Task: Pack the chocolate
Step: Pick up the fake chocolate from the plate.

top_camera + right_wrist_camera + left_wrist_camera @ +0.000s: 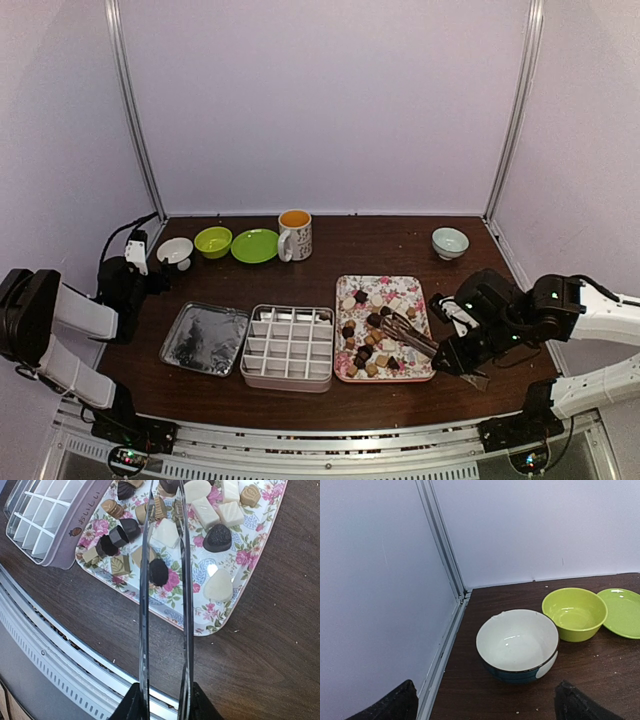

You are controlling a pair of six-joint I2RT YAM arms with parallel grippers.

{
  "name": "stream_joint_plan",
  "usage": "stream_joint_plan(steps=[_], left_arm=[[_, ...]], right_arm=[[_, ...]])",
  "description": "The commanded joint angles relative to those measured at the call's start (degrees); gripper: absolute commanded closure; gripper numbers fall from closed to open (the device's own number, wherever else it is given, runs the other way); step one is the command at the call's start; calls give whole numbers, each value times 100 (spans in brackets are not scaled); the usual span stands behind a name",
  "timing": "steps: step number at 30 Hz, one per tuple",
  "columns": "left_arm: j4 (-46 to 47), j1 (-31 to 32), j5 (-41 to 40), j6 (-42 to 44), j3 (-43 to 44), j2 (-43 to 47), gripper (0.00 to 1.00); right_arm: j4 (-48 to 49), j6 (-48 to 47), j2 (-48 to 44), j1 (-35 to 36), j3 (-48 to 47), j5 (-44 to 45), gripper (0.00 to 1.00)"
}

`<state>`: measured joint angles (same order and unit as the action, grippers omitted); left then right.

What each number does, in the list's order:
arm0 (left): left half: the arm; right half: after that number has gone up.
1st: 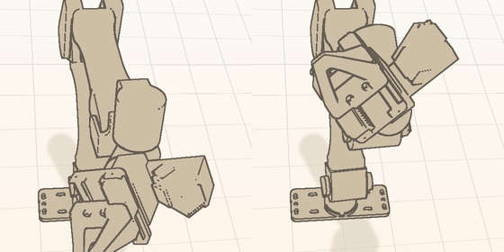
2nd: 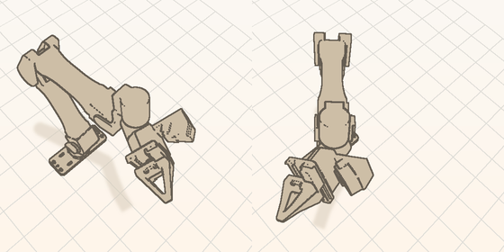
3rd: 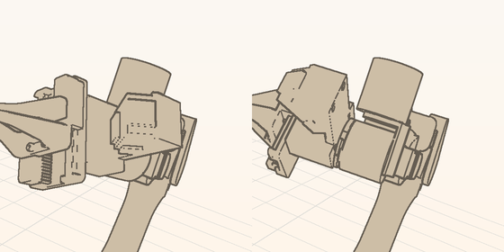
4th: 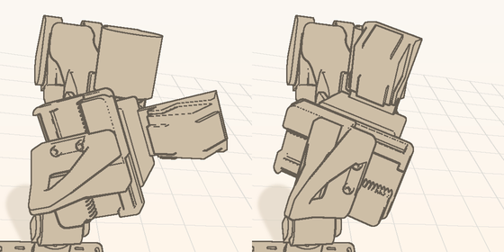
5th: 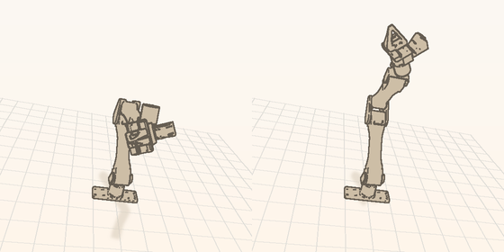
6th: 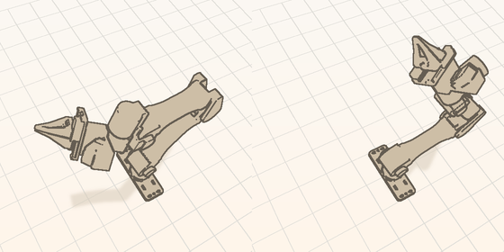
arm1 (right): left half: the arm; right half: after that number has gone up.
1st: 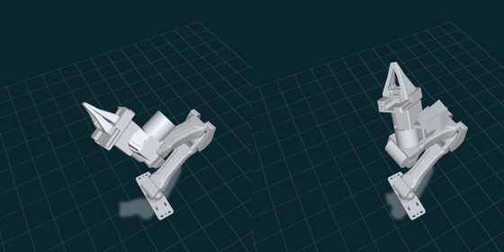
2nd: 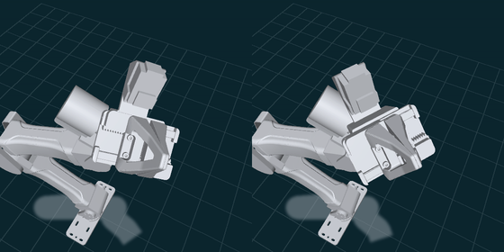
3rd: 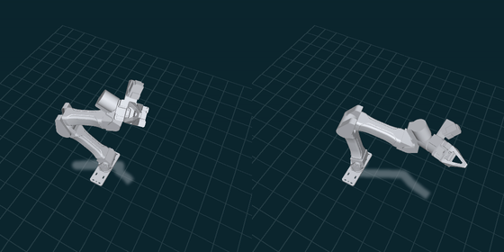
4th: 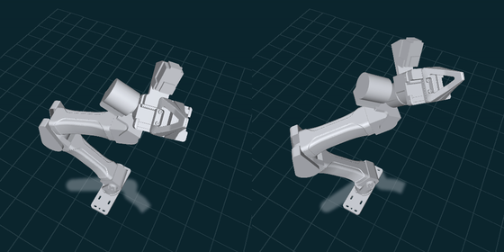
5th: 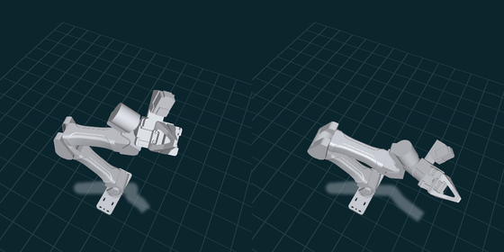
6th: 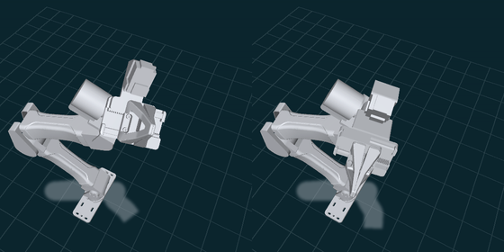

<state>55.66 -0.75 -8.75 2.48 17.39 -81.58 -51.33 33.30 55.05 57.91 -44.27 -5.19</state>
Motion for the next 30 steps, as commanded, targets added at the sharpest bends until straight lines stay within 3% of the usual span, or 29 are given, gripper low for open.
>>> stream_joint_plan(steps=[1,30], left_arm=[[302,-38,-11,-37,125,-7,2],[300,-37,-6,-37,125,-5,2]], right_arm=[[-541,115,-196,43,43,169,70],[-1424,33,-152,42,-151,123,70]])
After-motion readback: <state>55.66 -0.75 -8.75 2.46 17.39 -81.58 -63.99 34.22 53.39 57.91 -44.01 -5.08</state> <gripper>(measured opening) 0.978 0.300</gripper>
